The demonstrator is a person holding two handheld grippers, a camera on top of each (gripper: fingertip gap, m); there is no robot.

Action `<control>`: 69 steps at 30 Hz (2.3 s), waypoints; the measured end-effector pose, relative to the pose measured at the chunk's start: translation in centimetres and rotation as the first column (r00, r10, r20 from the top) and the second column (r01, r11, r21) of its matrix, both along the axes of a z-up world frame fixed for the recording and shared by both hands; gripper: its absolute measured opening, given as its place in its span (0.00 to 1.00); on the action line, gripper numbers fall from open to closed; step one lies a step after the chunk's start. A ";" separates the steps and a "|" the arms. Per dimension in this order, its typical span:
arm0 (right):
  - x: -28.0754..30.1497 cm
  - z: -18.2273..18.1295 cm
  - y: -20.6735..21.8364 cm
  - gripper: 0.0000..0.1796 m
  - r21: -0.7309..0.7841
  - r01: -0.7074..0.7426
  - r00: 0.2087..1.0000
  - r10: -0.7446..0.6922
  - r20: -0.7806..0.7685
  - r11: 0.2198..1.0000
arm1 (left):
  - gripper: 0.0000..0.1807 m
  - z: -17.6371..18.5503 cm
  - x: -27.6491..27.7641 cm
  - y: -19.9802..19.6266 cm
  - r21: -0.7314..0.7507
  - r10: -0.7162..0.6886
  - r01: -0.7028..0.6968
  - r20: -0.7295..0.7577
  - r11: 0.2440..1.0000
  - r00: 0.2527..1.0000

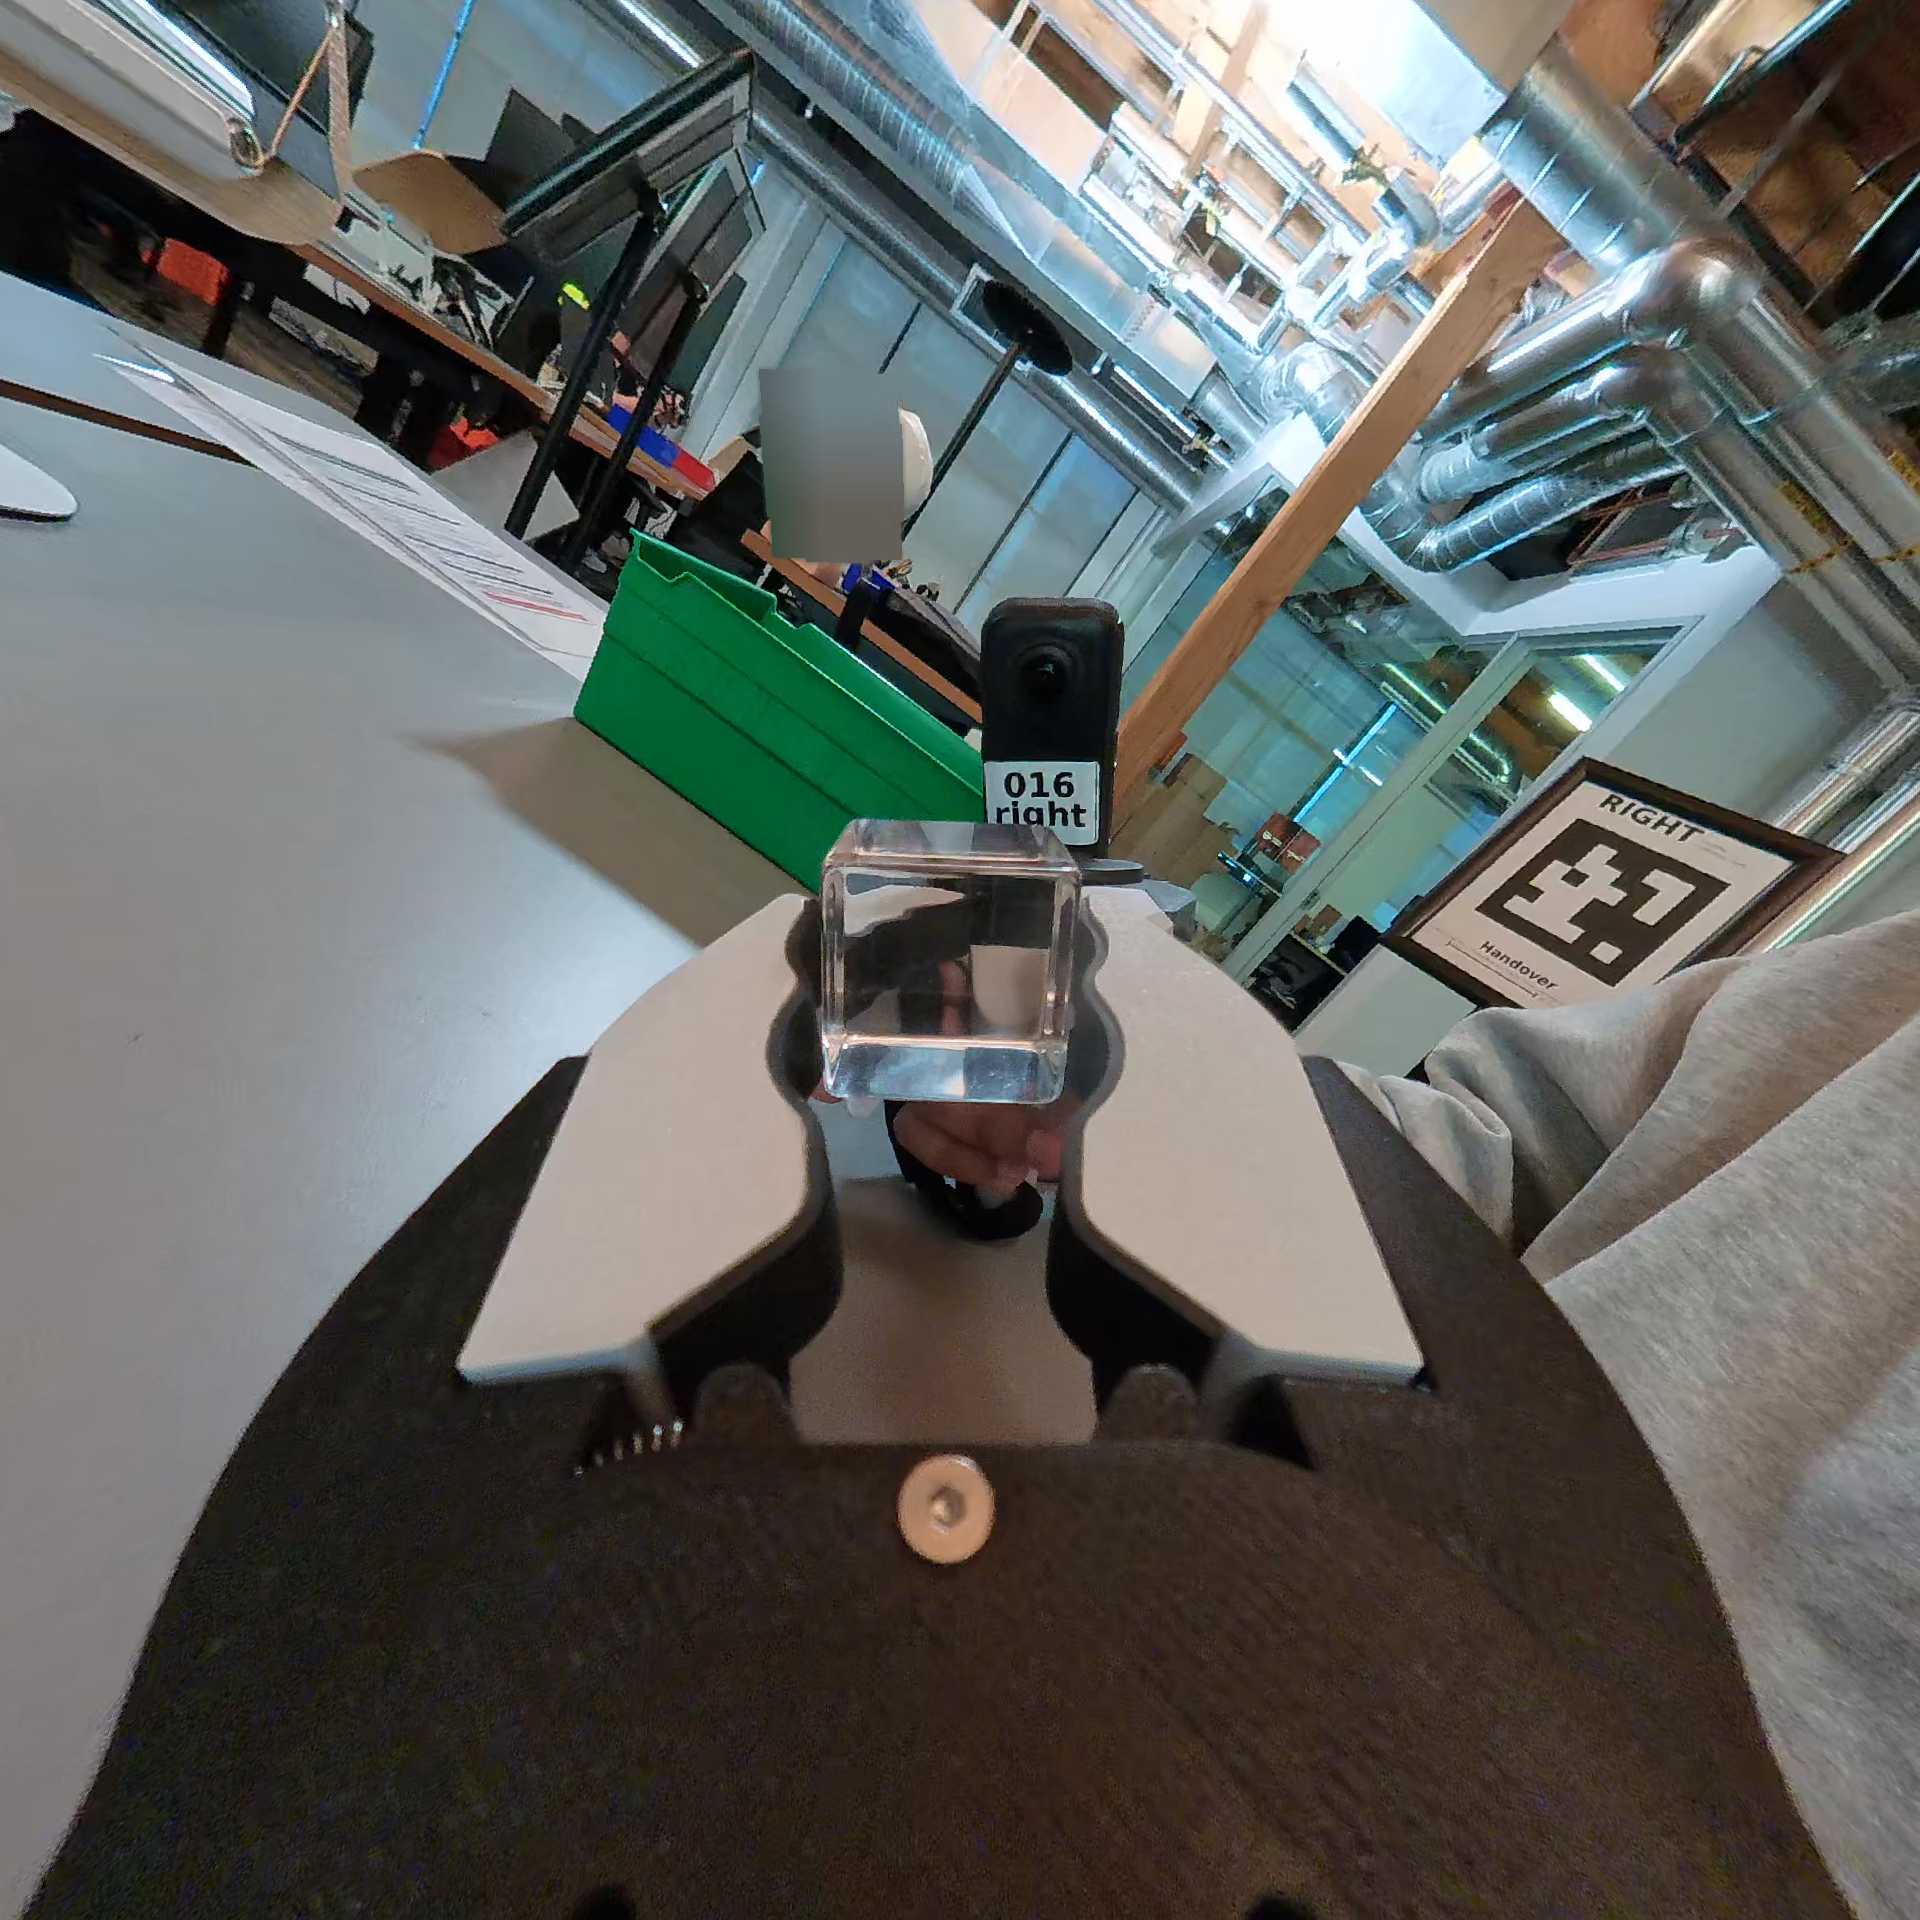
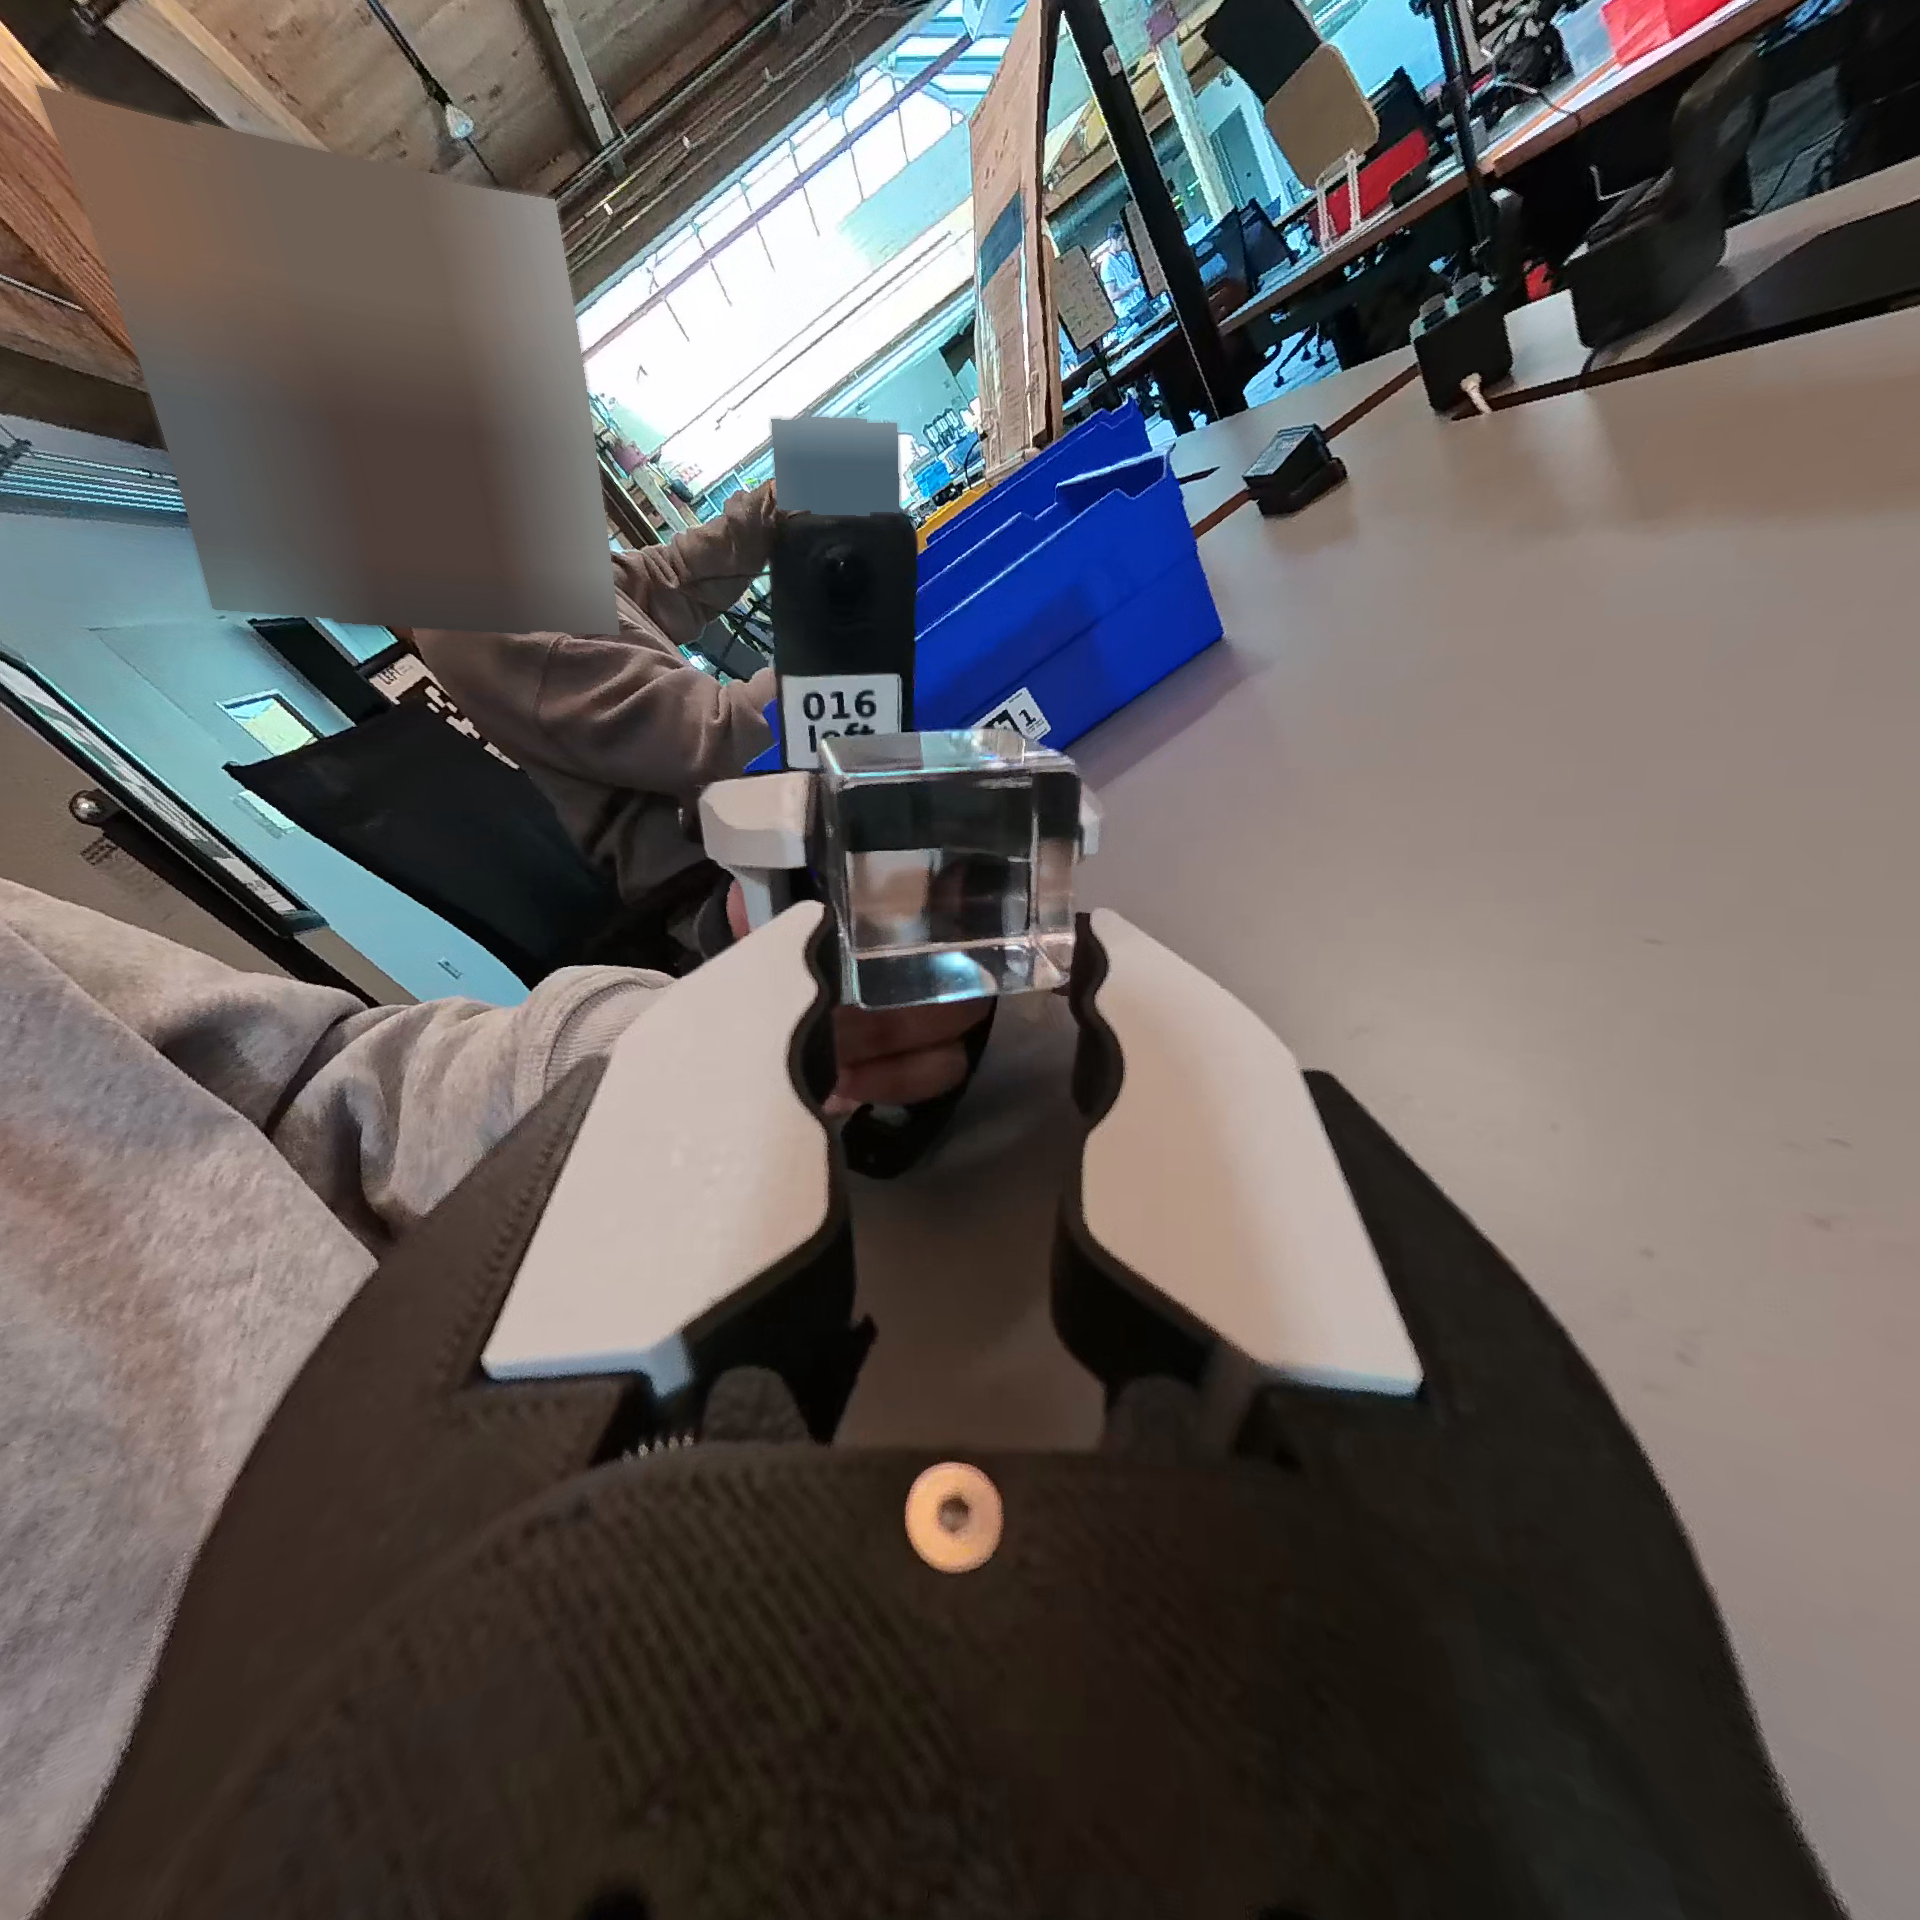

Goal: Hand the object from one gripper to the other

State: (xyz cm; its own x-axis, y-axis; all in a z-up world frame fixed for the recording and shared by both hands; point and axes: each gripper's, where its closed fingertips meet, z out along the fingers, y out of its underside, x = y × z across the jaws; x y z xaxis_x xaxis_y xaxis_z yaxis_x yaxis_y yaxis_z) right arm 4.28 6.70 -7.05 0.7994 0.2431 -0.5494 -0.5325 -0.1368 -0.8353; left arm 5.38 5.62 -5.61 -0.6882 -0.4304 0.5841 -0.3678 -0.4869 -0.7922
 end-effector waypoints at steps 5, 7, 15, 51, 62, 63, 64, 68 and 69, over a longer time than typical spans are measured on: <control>0.3 0.2 -0.1 0.24 -0.017 0.039 0.997 -0.038 0.064 0.999 | 0.25 -0.1 0.2 0.1 -0.021 0.009 -0.009 -0.021 1.000 1.000; 0.8 -0.1 -0.2 0.24 -0.045 0.081 0.988 -0.074 0.135 0.996 | 0.30 -0.3 0.4 0.4 -0.013 0.036 -0.036 -0.031 0.999 0.999; 4.5 -0.8 -1.7 0.24 -0.144 0.343 0.784 -0.199 0.588 0.928 | 0.41 -2.1 1.1 0.9 -0.120 -0.012 -0.014 -0.214 0.993 0.977; 4.7 -1.8 -1.0 0.58 -0.095 0.409 0.662 -0.223 0.715 0.908 | 0.26 -2.3 1.5 3.1 -0.040 0.102 -0.112 -0.202 0.993 0.974; 2.0 0.5 -0.8 0.48 0.007 0.080 0.997 -0.080 -0.003 0.997 | 0.26 -1.1 0.7 1.1 -0.010 0.028 -0.030 -0.096 1.000 0.995; 1.6 0.3 -0.7 0.46 0.001 0.057 0.998 -0.057 -0.003 0.998 | 0.26 -1.0 0.6 1.0 -0.012 0.023 -0.024 -0.094 1.000 0.995; 1.2 0.2 -0.6 0.43 -0.006 0.038 0.999 -0.039 0.000 0.999 | 0.26 -1.0 0.6 0.9 -0.012 0.019 -0.020 -0.093 1.000 0.995; 0.4 0.0 -0.5 0.33 -0.015 -0.005 1.000 0.006 0.005 1.000 | 0.26 -1.0 0.5 0.5 -0.007 0.008 -0.008 -0.087 1.000 0.996; 0.3 0.0 -0.5 0.31 -0.015 -0.012 1.000 0.013 0.004 1.000 | 0.26 -1.0 0.4 0.4 -0.005 0.006 -0.007 -0.086 1.000 0.996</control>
State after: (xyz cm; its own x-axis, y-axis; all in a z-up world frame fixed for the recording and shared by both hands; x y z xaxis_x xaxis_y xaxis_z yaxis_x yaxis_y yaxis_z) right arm 4.57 6.22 -7.08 0.7987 0.2447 -0.5497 -0.5272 -0.1560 -0.8353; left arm 5.82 6.04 -6.61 -0.6326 -0.4315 0.6431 -0.4311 -0.4936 -0.7553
